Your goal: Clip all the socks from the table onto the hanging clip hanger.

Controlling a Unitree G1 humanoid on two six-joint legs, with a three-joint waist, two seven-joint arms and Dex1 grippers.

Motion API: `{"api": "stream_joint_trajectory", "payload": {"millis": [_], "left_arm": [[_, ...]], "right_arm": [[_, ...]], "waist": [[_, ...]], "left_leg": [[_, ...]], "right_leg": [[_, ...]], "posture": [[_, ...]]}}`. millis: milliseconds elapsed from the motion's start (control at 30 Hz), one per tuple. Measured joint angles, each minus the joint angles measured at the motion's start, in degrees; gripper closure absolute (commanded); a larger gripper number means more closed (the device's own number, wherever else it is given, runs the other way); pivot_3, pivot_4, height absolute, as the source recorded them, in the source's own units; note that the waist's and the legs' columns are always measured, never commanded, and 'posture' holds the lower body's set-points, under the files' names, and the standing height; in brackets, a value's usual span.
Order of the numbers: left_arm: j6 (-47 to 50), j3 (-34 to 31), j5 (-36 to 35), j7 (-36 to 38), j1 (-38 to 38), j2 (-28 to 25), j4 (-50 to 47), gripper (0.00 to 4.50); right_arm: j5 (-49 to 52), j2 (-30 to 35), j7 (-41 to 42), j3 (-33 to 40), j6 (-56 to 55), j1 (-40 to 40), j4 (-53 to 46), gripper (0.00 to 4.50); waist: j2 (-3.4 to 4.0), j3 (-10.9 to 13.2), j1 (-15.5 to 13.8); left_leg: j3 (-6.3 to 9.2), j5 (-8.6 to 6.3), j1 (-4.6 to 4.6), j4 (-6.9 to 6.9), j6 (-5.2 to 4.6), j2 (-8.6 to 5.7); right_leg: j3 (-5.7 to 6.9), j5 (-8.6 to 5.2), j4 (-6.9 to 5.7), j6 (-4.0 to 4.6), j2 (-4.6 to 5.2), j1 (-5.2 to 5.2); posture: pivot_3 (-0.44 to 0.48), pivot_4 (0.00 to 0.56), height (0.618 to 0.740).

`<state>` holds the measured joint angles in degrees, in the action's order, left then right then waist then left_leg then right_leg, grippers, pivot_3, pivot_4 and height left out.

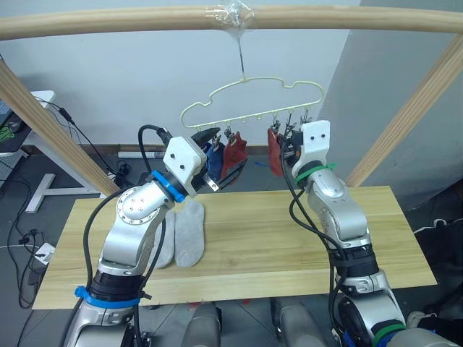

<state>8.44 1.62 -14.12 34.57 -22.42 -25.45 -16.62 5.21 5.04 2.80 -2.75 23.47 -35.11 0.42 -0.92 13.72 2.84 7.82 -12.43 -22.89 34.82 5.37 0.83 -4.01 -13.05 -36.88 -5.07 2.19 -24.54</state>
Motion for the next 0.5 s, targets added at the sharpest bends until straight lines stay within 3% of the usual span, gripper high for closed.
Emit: {"api": "stream_joint_trajectory", "payload": {"millis": [500], "left_arm": [[1.8, -1.0, -0.3, 0.0, -1.0, -0.7, -1.2, 0.0]], "right_arm": [[-1.3, -1.7, -0.6, 1.7, -5.1, -4.4, 7.6, 2.83]], "waist": [[0.0, 0.0, -0.6]], "left_leg": [[0.0, 0.0, 0.0, 0.0, 0.0, 0.0]], "right_leg": [[0.0, 0.0, -0.02, 0.01, 0.0, -0.01]], "posture": [[0.108, 0.215, 0.74]]}}
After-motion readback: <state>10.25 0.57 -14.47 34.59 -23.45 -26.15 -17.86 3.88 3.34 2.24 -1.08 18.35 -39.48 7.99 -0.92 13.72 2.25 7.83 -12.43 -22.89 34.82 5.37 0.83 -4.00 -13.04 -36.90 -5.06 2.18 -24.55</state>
